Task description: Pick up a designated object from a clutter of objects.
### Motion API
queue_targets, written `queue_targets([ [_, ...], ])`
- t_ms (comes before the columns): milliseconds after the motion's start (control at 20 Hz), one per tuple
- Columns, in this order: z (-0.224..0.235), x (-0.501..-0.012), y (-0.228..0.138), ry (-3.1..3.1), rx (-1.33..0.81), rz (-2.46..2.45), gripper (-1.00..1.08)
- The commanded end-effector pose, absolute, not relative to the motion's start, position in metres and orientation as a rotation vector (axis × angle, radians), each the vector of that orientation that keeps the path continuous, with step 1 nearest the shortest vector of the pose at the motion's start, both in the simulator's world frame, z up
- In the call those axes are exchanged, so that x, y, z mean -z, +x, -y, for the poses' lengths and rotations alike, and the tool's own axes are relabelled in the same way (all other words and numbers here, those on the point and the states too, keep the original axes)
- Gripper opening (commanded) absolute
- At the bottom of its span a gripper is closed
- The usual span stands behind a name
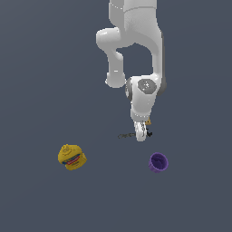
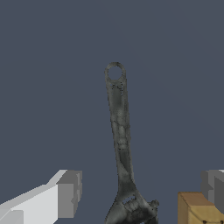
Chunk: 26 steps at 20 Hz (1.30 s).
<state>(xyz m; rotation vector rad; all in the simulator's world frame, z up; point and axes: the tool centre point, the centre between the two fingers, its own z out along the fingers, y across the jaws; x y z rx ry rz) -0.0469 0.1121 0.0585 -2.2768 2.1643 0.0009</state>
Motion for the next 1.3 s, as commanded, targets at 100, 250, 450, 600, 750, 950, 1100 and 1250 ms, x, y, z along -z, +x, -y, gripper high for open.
queue_targets([
  [100, -0.112, -0.058, -0.047, -2.274, -0.001, -2.167, 1.00],
  [250, -0.112, -0.053, -0.047, -2.274, -0.001, -2.167, 1.00],
  [450, -0.112, -0.040, -0.048, -2.273, -0.001, -2.169, 1.00],
  [600, -0.112, -0.025, -0.048, -2.271, 0.000, -2.171, 1.00],
  [750, -0.112, -0.014, -0.048, -2.270, 0.000, -2.172, 1.00],
  [950, -0.112, -0.008, -0.048, -2.269, -0.001, -2.172, 1.00],
  [1100, -0.112, -0.007, -0.048, -2.269, -0.001, -2.172, -1.00],
  [1250, -0.112, -0.007, -0.048, -2.269, -0.001, -2.172, -1.00],
])
